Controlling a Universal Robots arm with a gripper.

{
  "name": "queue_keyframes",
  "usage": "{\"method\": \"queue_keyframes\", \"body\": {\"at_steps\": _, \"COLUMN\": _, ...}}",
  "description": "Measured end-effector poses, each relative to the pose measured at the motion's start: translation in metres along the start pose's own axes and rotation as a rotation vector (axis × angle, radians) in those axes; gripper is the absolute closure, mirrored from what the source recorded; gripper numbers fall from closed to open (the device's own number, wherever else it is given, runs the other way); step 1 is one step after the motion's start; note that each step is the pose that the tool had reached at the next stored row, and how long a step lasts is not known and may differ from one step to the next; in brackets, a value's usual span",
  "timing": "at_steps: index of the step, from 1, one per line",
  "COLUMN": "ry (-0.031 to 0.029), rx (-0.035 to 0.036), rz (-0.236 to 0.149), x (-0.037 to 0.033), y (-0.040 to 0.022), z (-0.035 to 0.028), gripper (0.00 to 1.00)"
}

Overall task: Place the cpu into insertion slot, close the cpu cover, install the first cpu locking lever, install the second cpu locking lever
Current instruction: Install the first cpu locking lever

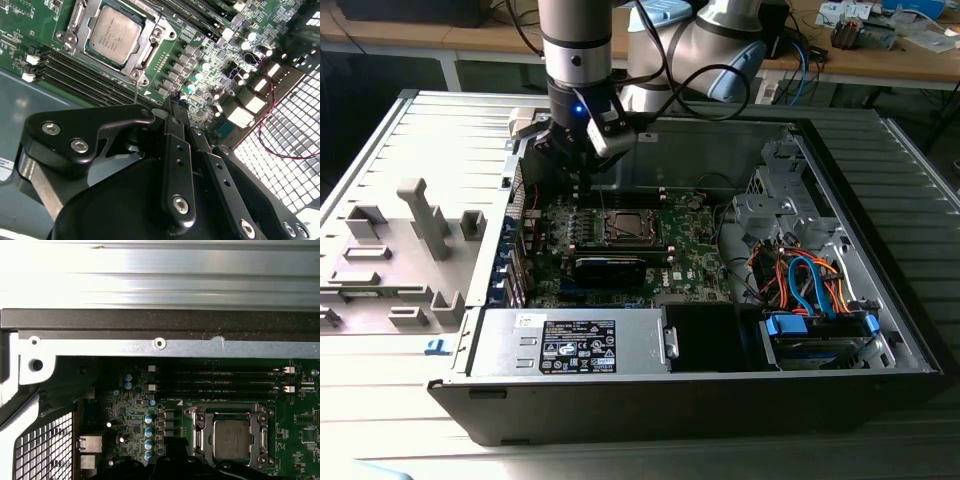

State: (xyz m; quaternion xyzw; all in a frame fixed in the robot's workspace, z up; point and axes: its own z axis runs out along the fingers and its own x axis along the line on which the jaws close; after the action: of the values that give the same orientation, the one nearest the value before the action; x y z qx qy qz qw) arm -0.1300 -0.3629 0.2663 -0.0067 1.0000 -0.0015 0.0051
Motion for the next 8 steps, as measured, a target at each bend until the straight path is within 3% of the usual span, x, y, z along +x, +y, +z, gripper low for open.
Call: {"method": "queue_keyframes", "body": {"at_steps": 8, "ry": 0.0, "rx": 0.0001, "rz": 0.0, "x": 0.003, "y": 0.0, "z": 0.0003, "gripper": 0.89}}
